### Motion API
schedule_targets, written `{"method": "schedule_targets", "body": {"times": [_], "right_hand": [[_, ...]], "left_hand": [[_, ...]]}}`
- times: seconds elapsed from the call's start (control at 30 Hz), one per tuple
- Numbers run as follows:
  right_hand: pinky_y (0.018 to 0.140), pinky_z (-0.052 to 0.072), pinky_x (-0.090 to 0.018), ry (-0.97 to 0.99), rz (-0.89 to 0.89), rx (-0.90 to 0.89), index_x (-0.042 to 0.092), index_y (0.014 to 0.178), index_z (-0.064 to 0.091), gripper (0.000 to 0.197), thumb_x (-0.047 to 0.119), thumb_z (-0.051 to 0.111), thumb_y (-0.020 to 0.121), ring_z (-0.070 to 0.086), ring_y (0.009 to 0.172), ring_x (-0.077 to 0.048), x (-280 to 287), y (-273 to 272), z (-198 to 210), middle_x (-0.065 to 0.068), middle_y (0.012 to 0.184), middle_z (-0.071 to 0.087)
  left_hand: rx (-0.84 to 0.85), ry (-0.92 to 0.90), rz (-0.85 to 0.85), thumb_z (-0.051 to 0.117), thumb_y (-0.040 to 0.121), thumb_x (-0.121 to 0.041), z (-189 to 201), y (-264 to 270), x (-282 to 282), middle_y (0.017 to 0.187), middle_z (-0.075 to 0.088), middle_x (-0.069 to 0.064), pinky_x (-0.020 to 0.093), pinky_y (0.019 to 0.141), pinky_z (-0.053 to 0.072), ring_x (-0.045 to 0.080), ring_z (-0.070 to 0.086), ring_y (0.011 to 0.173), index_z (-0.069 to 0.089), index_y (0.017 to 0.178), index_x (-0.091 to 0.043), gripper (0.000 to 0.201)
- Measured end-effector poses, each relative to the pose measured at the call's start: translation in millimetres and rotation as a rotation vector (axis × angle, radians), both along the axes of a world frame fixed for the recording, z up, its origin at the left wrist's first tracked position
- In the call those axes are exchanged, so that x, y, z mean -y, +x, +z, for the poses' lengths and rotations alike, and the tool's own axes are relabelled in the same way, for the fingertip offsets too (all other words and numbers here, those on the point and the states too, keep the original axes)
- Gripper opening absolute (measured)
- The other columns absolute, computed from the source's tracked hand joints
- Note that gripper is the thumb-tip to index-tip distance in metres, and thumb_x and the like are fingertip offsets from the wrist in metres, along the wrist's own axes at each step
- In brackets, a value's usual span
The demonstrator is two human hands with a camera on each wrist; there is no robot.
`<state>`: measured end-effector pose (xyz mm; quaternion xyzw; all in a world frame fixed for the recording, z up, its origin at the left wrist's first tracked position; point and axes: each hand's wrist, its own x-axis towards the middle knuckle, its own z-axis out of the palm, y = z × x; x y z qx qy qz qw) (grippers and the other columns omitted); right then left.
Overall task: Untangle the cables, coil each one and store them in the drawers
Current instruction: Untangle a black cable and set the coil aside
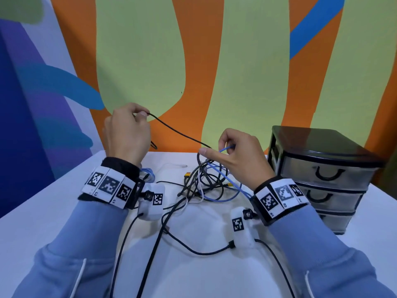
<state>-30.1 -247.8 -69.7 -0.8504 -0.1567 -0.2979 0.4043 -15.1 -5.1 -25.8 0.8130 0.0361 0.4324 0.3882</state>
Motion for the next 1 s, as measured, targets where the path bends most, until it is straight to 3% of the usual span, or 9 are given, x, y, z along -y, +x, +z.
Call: {"method": "schedule_targets", "body": {"times": [0.1,0.27,0.4,0.47,0.57,0.7,0.8,0.87,1.0], "right_hand": [[0.068,0.029,-0.030,-0.016,0.001,-0.023,0.023,0.071,0.056,0.039,0.047,0.086,0.076,0.040,0.057,-0.008,-0.4,-5.6,5.5,0.011,0.056,0.039],[0.100,0.034,-0.042,-0.285,-0.051,-0.073,0.039,0.082,0.073,0.008,0.041,0.073,0.090,0.054,0.078,0.000,-1.0,-2.3,4.0,0.016,0.080,0.063],[0.105,0.038,-0.047,-0.186,0.014,-0.054,0.042,0.085,0.072,0.009,0.039,0.073,0.093,0.062,0.086,-0.003,0.0,-1.3,2.3,0.017,0.080,0.069],[0.106,0.033,-0.043,-0.178,0.018,-0.032,0.043,0.090,0.072,0.006,0.042,0.071,0.095,0.063,0.086,0.000,-3.7,-2.8,2.2,0.016,0.080,0.069],[0.103,0.037,-0.050,-0.132,0.048,0.071,0.048,0.091,0.068,0.007,0.043,0.071,0.095,0.060,0.092,-0.003,-5.2,-1.7,0.9,0.015,0.088,0.067],[0.098,0.044,-0.046,-0.071,-0.013,0.193,0.042,0.098,0.073,0.014,0.051,0.078,0.088,0.050,0.110,-0.011,-3.2,3.3,-1.5,0.011,0.105,0.057],[0.078,0.045,-0.029,0.039,-0.056,0.138,0.030,0.081,0.065,0.035,0.061,0.080,0.079,0.053,0.090,-0.012,-2.0,-0.6,1.3,0.007,0.091,0.060],[0.065,0.042,-0.031,0.125,0.046,-0.001,0.023,0.068,0.068,0.037,0.054,0.077,0.086,0.053,0.068,-0.010,-1.6,-1.4,2.4,0.002,0.071,0.064],[0.071,0.050,-0.029,0.163,0.220,-0.220,0.021,0.088,0.083,0.017,0.024,0.068,0.097,0.064,0.072,-0.006,-8.1,2.4,-2.7,0.003,0.080,0.077]], "left_hand": [[0.033,-0.053,0.046,0.049,0.105,-0.021,3.9,1.9,-4.6,0.088,0.070,0.006,0.036,0.077,0.041,0.031,0.059,0.087,0.075,0.106,-0.021,0.025],[0.001,0.097,0.012,0.050,0.104,-0.018,-1.2,-0.6,5.7,0.096,0.067,0.001,0.036,0.077,0.038,0.026,0.058,0.090,0.073,0.105,-0.023,0.023],[0.022,0.480,-0.095,0.058,0.088,-0.011,-4.6,-8.8,16.8,0.141,0.051,0.004,0.050,0.111,0.038,0.027,0.045,0.136,0.072,0.125,-0.031,0.045],[0.098,0.573,-0.370,0.058,0.086,-0.015,-4.2,-15.3,27.1,0.148,0.053,-0.002,0.043,0.113,0.039,0.020,0.047,0.139,0.073,0.127,-0.035,0.048],[-0.052,0.552,-0.701,0.066,0.099,-0.026,-9.3,-17.1,39.0,0.125,0.071,-0.019,0.029,0.100,0.049,0.002,0.064,0.116,0.074,0.126,-0.034,0.029],[-0.083,0.479,-0.626,0.071,0.100,-0.034,-19.0,-5.4,39.4,0.060,0.061,-0.024,0.015,0.055,0.035,0.001,0.054,0.060,0.081,0.102,-0.027,0.013],[-0.115,0.363,-0.638,0.073,0.099,-0.033,-21.6,1.4,38.8,0.055,0.056,-0.013,0.020,0.054,0.032,0.006,0.045,0.054,0.081,0.090,-0.024,0.015],[-0.149,0.250,-0.680,0.071,0.101,-0.029,-24.2,3.4,40.0,0.061,0.059,-0.009,0.030,0.058,0.038,0.009,0.045,0.055,0.080,0.091,-0.022,0.014],[-0.214,-0.059,-0.744,0.064,0.105,-0.016,-25.2,7.5,37.4,0.067,0.066,0.001,0.029,0.053,0.047,0.017,0.049,0.054,0.075,0.097,-0.012,0.014]]}}
